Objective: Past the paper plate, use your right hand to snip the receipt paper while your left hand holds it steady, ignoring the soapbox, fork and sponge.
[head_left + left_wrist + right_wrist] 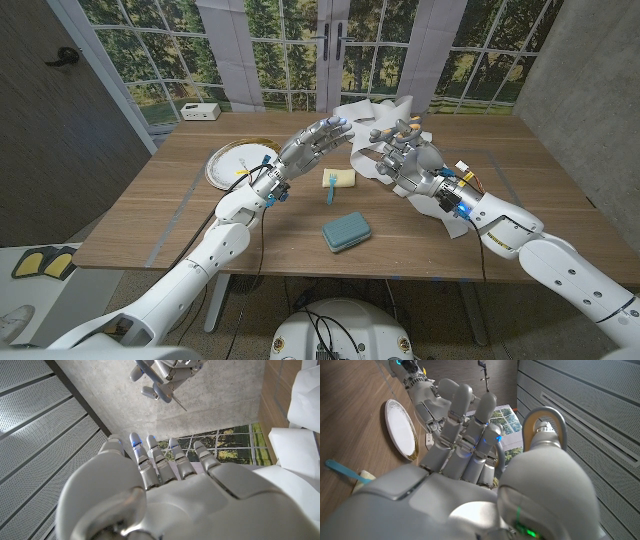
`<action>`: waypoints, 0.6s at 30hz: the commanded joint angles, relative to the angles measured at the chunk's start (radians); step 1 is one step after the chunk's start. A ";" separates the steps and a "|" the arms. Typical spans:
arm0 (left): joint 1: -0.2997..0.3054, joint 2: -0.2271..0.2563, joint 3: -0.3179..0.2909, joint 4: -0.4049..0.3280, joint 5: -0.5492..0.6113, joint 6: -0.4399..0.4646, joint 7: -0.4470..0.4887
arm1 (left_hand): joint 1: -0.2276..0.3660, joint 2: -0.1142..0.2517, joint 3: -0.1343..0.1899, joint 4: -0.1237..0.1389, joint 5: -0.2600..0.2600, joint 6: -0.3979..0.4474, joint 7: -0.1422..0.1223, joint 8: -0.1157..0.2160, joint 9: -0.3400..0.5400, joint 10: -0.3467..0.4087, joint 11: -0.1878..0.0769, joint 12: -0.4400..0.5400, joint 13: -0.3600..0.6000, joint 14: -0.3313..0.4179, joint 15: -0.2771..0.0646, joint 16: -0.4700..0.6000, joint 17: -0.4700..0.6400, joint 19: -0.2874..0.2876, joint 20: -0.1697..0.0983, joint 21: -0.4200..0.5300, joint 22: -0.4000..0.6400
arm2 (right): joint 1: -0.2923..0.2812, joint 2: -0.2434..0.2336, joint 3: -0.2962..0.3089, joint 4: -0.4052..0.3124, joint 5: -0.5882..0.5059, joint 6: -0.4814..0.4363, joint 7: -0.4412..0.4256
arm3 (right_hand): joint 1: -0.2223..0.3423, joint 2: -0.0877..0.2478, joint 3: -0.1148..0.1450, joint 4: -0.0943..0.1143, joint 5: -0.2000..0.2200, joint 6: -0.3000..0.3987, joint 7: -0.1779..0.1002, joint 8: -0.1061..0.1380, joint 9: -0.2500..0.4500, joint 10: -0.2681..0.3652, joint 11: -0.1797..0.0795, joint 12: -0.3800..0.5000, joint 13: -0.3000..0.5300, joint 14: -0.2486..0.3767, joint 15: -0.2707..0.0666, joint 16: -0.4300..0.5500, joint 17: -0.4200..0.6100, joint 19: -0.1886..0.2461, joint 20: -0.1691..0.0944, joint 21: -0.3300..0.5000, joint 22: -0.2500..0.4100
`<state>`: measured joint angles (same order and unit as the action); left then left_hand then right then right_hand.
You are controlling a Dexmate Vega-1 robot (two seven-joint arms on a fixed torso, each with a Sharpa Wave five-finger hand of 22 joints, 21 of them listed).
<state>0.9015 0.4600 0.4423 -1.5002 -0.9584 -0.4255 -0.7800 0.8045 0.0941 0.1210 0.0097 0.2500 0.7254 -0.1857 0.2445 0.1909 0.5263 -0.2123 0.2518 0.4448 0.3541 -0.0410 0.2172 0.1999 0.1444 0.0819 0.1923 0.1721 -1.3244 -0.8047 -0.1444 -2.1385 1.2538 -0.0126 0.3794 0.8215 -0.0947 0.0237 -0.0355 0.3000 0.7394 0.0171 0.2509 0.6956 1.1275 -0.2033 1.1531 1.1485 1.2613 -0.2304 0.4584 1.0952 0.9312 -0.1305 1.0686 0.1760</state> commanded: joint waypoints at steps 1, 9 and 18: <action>-0.005 -0.005 0.000 0.003 0.008 -0.002 0.008 | -0.002 0.007 0.007 0.001 0.003 -0.010 0.001 -0.014 0.000 0.011 0.004 0.003 0.002 0.017 -0.145 0.009 0.000 0.009 -0.008 0.005 0.004 | 0.002 -0.013 0.002 -0.011 -0.012 -0.004 -0.023 | 0.014 0.011 -0.009 -0.002 0.003 0.010 0.019 -0.021 -0.024 0.003 0.000 0.018 0.021 0.010 0.003 -0.005 0.002 0.010 -0.061 -0.006 0.005; 0.011 0.023 0.014 -0.055 0.075 0.036 0.137 | -0.058 0.002 -0.019 0.032 -0.009 -0.095 0.029 -0.054 0.000 0.003 0.019 -0.002 0.003 0.061 -0.127 0.021 0.011 0.018 0.017 0.007 0.005 | 0.020 -0.031 -0.012 -0.017 -0.033 -0.013 -0.012 | 0.026 0.021 -0.011 -0.004 0.002 0.013 0.018 -0.048 -0.054 -0.011 0.000 0.014 0.020 0.009 0.003 -0.010 0.004 0.010 -0.062 -0.013 0.006; 0.003 0.036 0.035 -0.077 0.142 0.023 0.202 | -0.073 -0.018 -0.033 0.034 -0.015 -0.110 0.041 -0.055 0.001 -0.005 0.027 -0.005 0.005 0.064 -0.119 0.020 0.013 0.025 0.025 0.009 0.006 | 0.026 -0.046 -0.014 -0.036 -0.043 -0.007 0.007 | 0.037 0.033 -0.021 -0.004 -0.001 0.019 0.019 -0.066 -0.099 -0.017 0.000 0.011 0.010 0.007 0.003 -0.019 0.008 0.013 -0.062 -0.023 0.007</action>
<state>0.9067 0.4791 0.4564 -1.5447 -0.8804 -0.4091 -0.6619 0.7370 0.0847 0.0947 0.0444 0.2348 0.6191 -0.1445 0.1917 0.1910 0.5223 -0.1874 0.2470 0.4478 0.4125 -0.0435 0.2335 0.2071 0.1641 0.0984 0.1963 0.1748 -1.3079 -0.8324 -0.1523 -2.1572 1.2267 -0.0211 0.3679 0.8493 -0.0668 0.0087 -0.0366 0.3000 0.7449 0.0255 0.1881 0.6009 1.1156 -0.1967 1.1617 1.1571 1.2612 -0.2304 0.4431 1.1000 0.9330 -0.1323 1.0491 0.1794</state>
